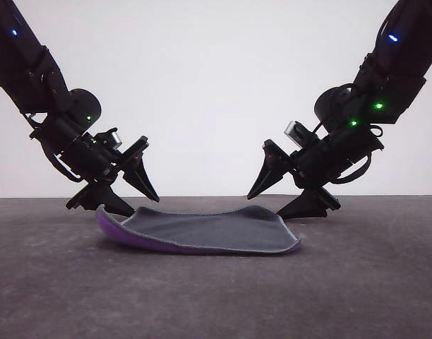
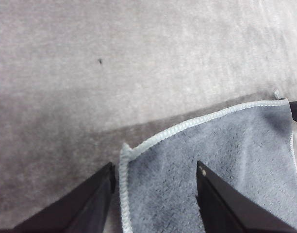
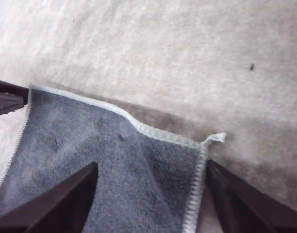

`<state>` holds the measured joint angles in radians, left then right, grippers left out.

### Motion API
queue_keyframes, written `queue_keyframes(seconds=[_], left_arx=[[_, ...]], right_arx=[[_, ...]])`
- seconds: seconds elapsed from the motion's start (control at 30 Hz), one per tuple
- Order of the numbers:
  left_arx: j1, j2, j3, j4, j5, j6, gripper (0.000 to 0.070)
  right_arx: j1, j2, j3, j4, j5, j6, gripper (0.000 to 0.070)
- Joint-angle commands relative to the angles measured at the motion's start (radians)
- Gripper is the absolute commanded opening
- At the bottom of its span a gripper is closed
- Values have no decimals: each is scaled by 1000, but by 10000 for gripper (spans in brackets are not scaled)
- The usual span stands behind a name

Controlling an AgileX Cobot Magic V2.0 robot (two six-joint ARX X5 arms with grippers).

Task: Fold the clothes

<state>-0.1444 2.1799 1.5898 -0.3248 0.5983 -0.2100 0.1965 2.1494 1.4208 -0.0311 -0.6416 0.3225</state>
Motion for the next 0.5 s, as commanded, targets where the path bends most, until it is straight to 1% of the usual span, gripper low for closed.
queue_keyframes(seconds=[0.0, 0.23, 0.37, 0.47], left_arx=[[-2, 29, 24, 5, 5, 7, 314], [-2, 28, 24, 5, 5, 7, 313], [-2, 28, 24, 4, 5, 7, 308], [-2, 29, 24, 3, 14, 7, 308]], right_arx=[[-3, 30, 20, 1, 20, 8, 439], [-3, 30, 20, 0, 37, 8, 436], [-1, 30, 20, -3, 9, 7, 373], [5, 30, 20, -8, 6, 7, 373]])
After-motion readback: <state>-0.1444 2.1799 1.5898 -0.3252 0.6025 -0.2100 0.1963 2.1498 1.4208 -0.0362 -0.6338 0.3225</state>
